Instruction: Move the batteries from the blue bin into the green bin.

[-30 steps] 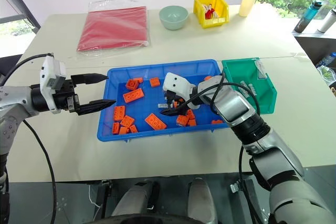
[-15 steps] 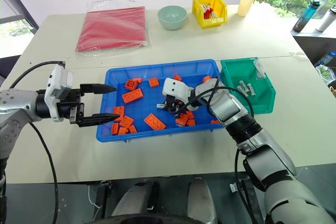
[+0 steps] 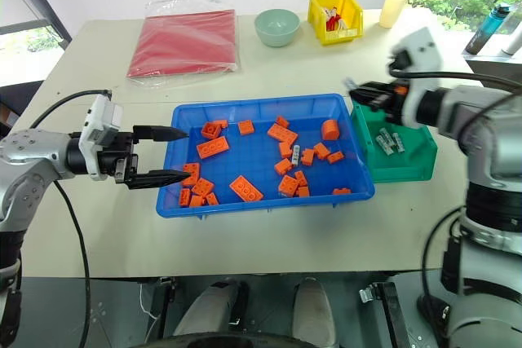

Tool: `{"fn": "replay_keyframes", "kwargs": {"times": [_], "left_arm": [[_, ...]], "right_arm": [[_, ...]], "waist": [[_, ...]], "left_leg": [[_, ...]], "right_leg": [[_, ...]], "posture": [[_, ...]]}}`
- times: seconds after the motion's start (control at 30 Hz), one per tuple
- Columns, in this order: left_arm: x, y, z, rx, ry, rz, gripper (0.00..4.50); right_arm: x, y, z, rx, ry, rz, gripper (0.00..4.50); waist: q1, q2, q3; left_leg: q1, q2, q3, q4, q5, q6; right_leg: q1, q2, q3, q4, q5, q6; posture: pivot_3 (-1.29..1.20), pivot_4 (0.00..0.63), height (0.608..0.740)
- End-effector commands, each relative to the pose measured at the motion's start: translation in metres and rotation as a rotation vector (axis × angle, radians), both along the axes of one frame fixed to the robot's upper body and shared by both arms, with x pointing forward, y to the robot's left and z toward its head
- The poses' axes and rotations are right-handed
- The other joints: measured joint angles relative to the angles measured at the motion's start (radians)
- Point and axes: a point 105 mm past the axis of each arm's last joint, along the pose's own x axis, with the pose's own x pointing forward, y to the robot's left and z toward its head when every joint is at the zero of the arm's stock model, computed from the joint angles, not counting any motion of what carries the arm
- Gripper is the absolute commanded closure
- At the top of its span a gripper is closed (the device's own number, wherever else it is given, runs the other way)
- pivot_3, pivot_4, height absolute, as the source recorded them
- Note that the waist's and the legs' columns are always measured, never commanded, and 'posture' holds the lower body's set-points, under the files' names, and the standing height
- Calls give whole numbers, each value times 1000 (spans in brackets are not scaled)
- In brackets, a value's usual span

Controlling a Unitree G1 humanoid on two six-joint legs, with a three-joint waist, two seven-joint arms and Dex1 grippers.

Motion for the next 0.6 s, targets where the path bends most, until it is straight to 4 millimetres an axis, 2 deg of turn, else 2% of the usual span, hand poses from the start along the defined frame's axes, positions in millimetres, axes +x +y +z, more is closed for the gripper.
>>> {"fn": "replay_keyframes", "kwargs": {"times": [0.03,0.17,0.23,0.27,0.33,0.5,0.57,0.6], "left_arm": [[3,-5,7,2,-44,-34,0],[6,-9,8,-1,-52,-51,0],[7,-10,9,-1,-55,-56,0],[7,-10,9,-1,-56,-58,0],[6,-11,9,1,-57,-61,0],[3,-9,9,9,-64,-54,0],[2,-8,10,8,-69,-45,0],[1,-7,11,7,-69,-39,0]], "right_arm": [[-11,-19,4,-18,-26,-67,4429],[-14,-19,-13,-12,13,-78,4429],[-11,-21,-20,-25,23,-99,3394],[-8,-22,-21,-41,22,-105,3044],[-3,-18,-18,-104,-5,-65,2089],[12,12,-6,-207,-51,125,2089],[21,27,-3,-224,-67,194,2089],[23,41,-5,-226,-67,267,2089]], "waist": [[-6,0,0],[-14,0,0],[-14,0,0],[-12,0,0],[-7,0,0],[-7,0,0],[-10,0,0],[-9,0,0]], "left_leg": [[0,0,0,0,0,0],[0,2,2,0,0,0],[0,2,2,0,0,0],[0,1,2,0,0,0],[0,1,2,0,0,0],[0,1,2,0,0,0],[0,1,1,0,0,0],[0,1,1,0,0,0]], "right_leg": [[0,0,0,0,0,0],[0,1,0,1,0,0],[0,1,0,1,0,0],[0,1,0,1,0,0],[0,1,0,1,0,0],[0,0,0,-1,0,0],[-1,1,0,-1,0,0],[-1,0,0,-1,0,0]], "posture": [[0,150,717],[0,150,717],[0,150,717],[0,150,717],[0,150,717],[0,150,717],[0,150,717],[0,150,717]]}}
